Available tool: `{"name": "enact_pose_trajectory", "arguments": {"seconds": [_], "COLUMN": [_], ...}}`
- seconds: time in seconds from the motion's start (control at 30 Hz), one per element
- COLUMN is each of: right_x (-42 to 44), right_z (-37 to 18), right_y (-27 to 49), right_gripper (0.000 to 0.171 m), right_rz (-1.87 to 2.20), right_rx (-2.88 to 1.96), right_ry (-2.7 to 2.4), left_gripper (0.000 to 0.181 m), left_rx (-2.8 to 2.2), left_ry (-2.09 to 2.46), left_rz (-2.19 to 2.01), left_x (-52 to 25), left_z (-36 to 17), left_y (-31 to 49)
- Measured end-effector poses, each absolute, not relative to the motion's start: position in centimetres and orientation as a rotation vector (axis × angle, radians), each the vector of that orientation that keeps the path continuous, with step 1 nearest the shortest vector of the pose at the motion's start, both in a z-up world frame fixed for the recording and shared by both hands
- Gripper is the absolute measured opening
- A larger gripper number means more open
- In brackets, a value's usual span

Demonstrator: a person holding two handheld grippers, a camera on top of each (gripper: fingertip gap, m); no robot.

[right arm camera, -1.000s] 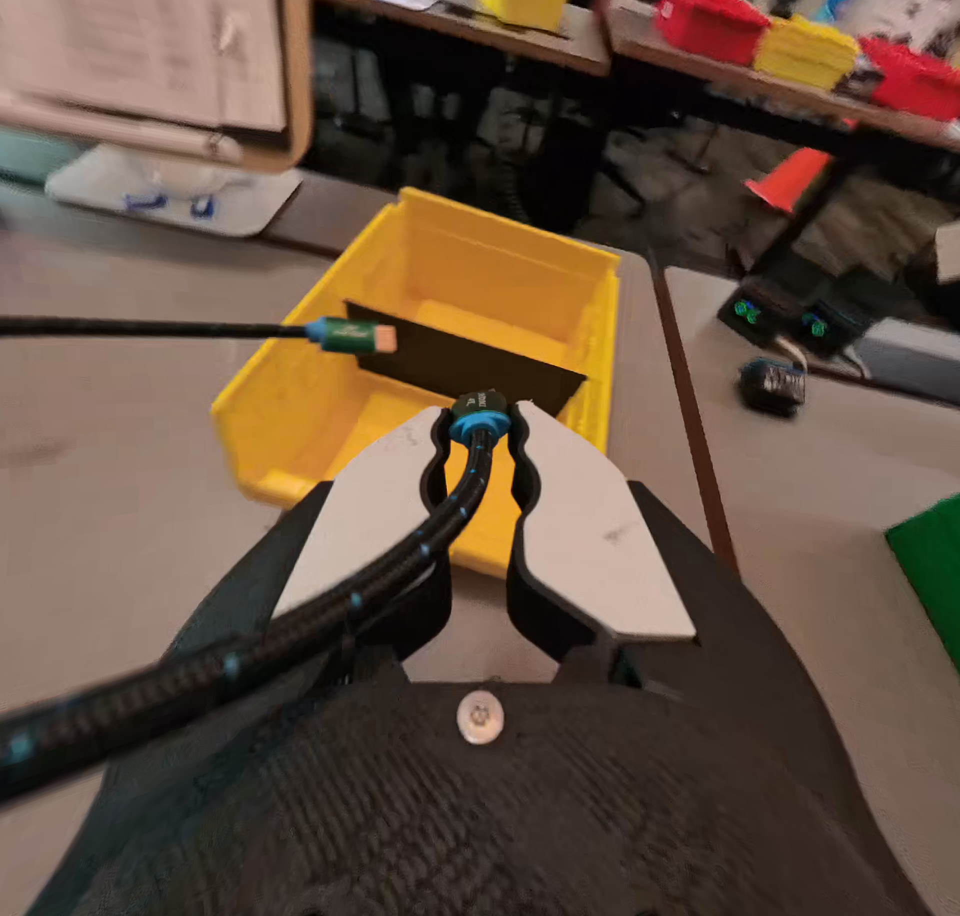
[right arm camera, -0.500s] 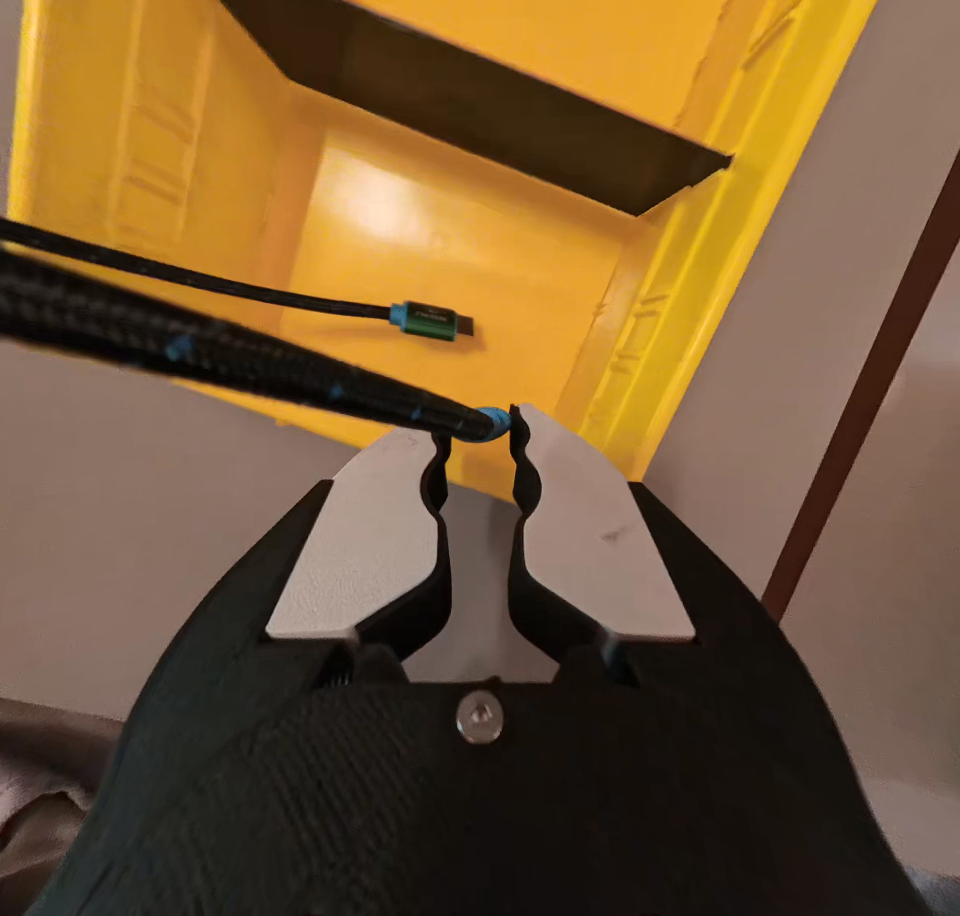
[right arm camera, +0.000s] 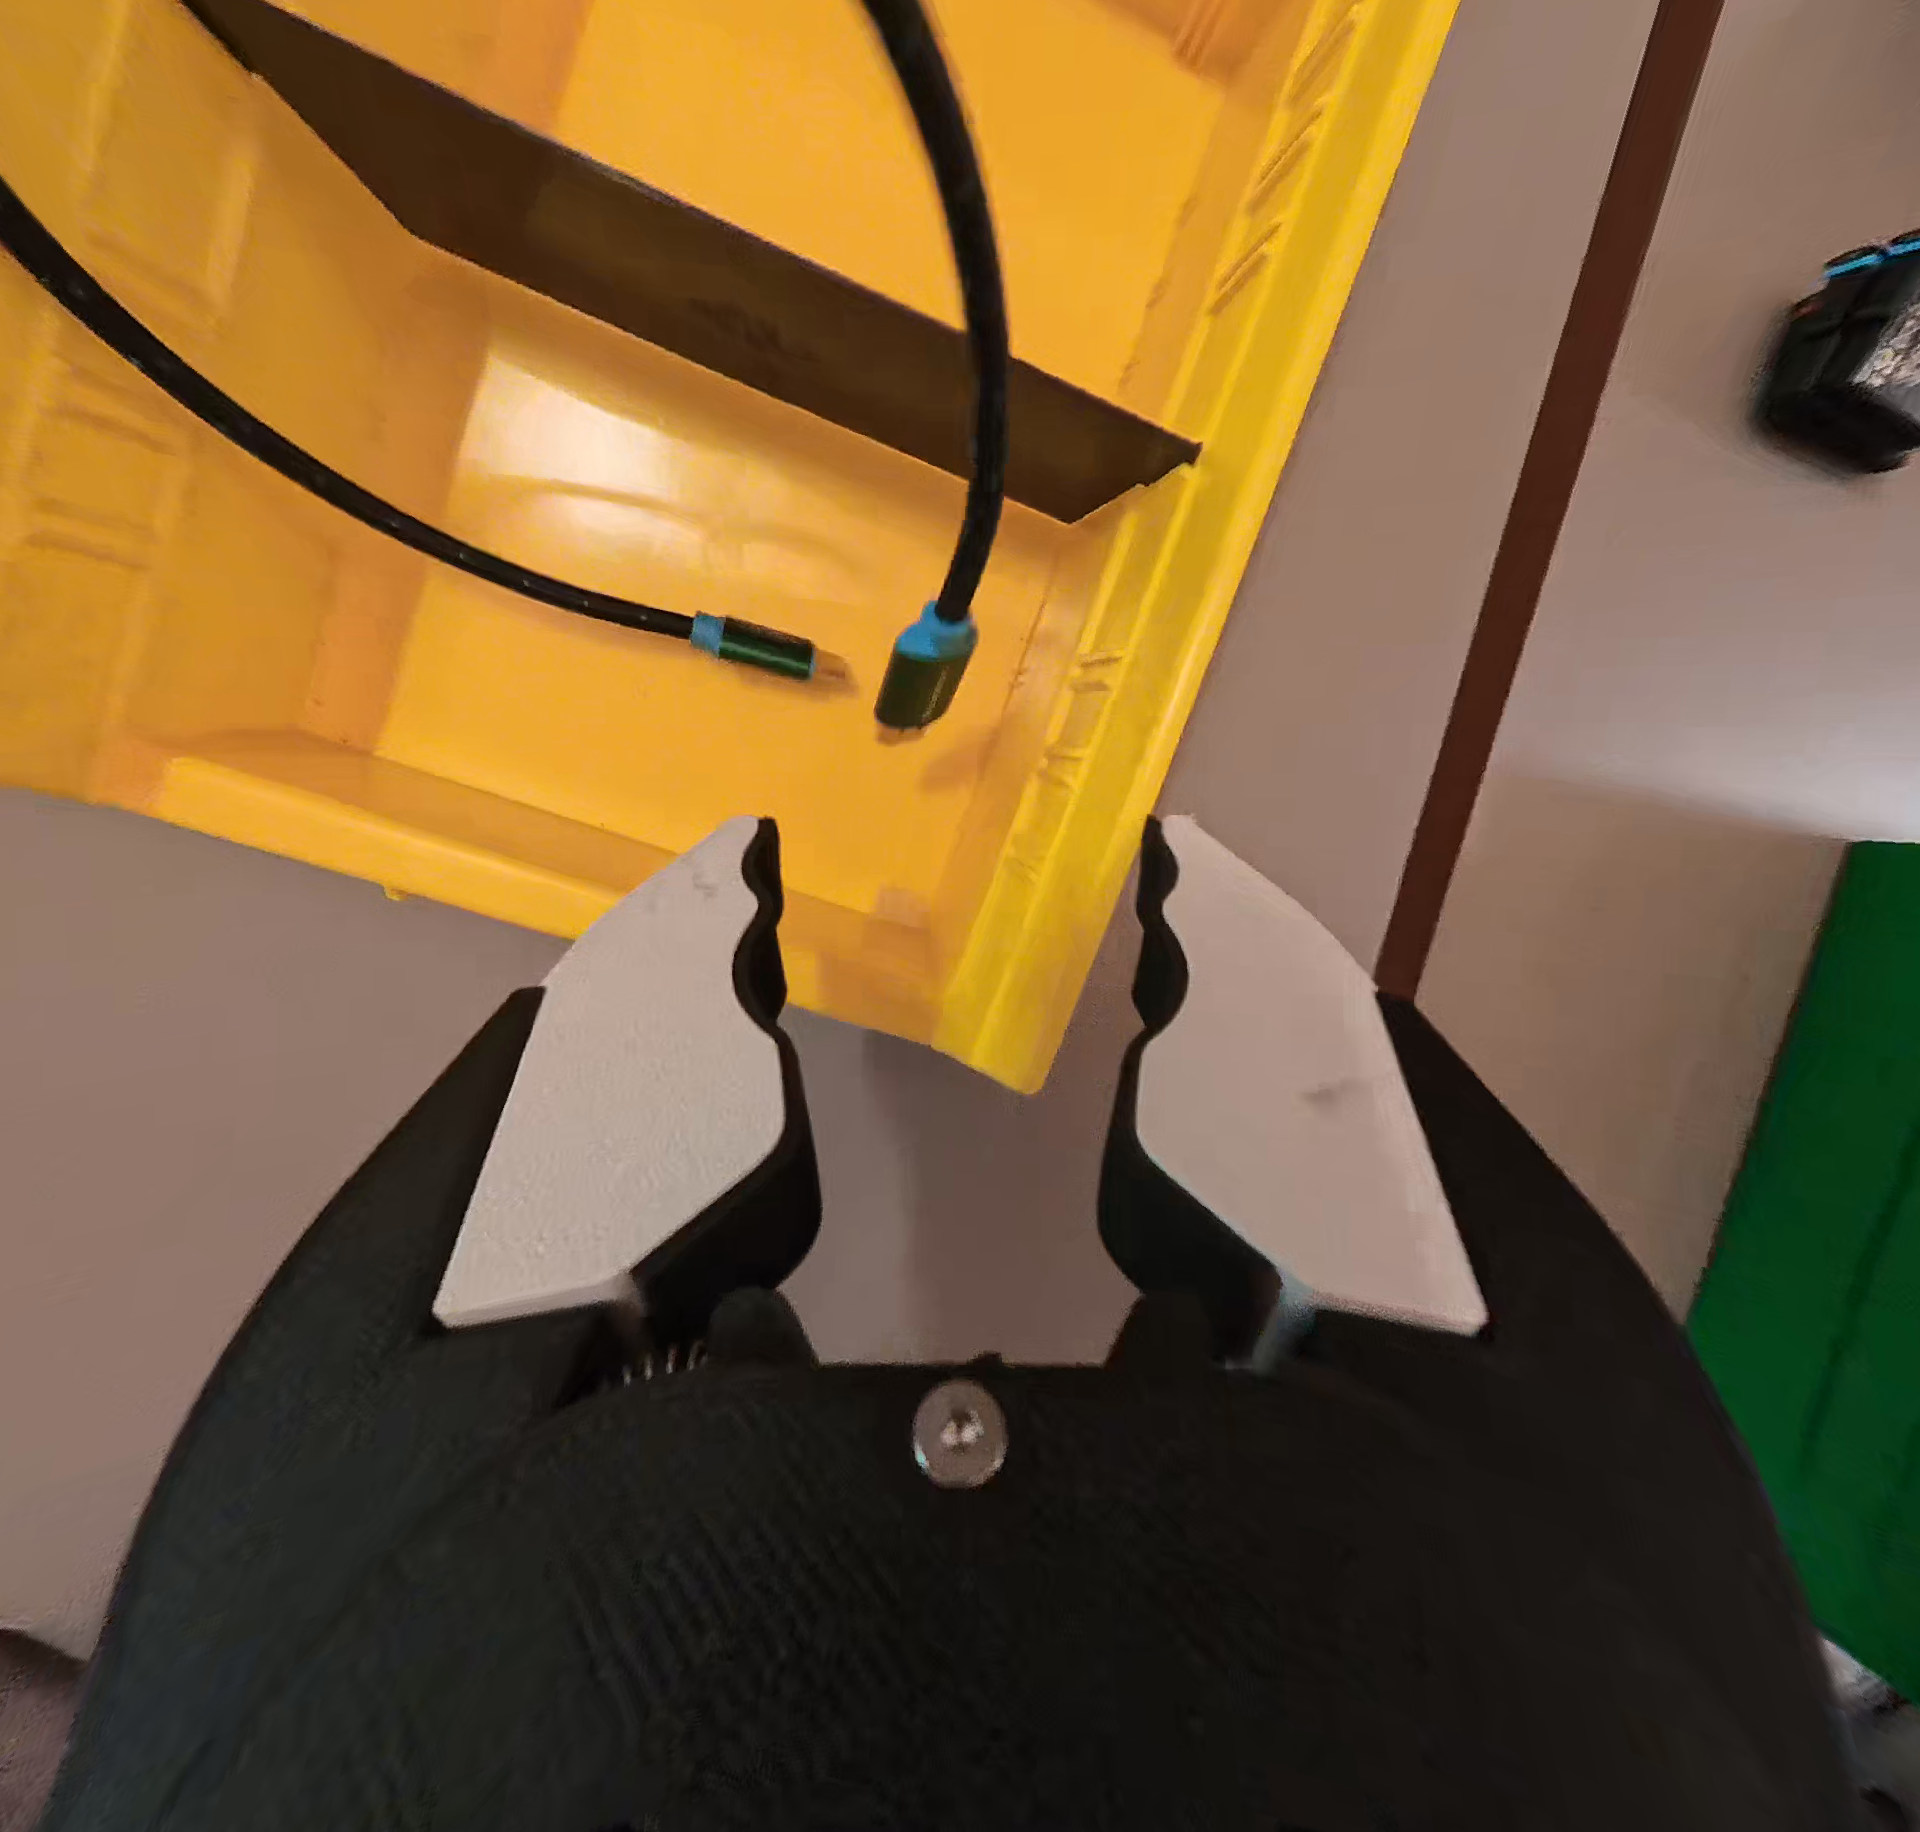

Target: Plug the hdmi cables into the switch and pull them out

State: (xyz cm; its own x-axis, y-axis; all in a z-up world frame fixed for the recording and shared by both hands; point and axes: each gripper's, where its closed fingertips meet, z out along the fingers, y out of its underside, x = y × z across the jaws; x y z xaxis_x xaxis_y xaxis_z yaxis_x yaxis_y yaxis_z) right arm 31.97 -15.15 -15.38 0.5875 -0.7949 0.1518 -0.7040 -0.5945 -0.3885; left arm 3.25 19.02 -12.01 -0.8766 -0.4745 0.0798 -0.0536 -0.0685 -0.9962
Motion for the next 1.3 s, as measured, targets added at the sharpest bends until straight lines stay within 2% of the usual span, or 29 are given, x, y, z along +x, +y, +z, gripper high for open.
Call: {"name": "enact_pose_trajectory", "arguments": {"seconds": [0.23, 0.43, 0.6, 0.77, 0.8, 0.87, 0.9, 1.1, 1.23, 1.3], "right_x": [32.3, 36.1, 37.7, 38.8, 39.1, 39.6, 39.5, 36.8, 32.6, 33.0], "right_z": [-15.7, -15.0, -16.7, -19.2, -19.6, -19.5, -19.6, -19.9, -22.2, -22.2], "right_y": [-13.8, -14.1, -12.8, -13.9, -14.5, -15.1, -15.2, -15.3, -15.7, -15.6], "right_gripper": [0.066, 0.055, 0.056, 0.053, 0.047, 0.016, 0.015, 0.014, 0.018, 0.021], "right_rz": [-0.587, -0.878, -0.988, -1.113, -1.155, -1.266, -1.287, -1.166, -0.730, -0.817], "right_rx": [-2.550, -2.514, -2.651, -2.838, -2.873, -2.930, -2.959, -3.116, -3.273, -3.210], "right_ry": [1.045, 1.008, 0.845, 0.917, 0.931, 0.867, 0.844, 0.733, 0.653, 0.626], "left_gripper": [0.072, 0.072, 0.072, 0.072, 0.072, 0.072, 0.072, 0.072, 0.072, 0.072], "left_rx": [-0.572, -0.577, -0.575, -0.579, -0.581, -0.588, -0.590, -0.586, -0.590, -0.588], "left_ry": [1.918, 1.933, 1.935, 1.944, 1.947, 1.952, 1.955, 1.946, 1.966, 1.969], "left_rz": [-2.032, -2.027, -2.026, -2.023, -2.020, -2.010, -2.005, -2.015, -1.999, -1.998], "left_x": [3.2, 3.2, 3.2, 3.3, 3.3, 3.4, 3.4, 3.3, 3.4, 3.4], "left_z": [-12.1, -12.4, -12.4, -12.5, -12.5, -12.7, -12.7, -12.5, -12.8, -12.8], "left_y": [18.9, 18.8, 18.8, 18.7, 18.7, 18.7, 18.7, 18.7, 18.5, 18.4]}}
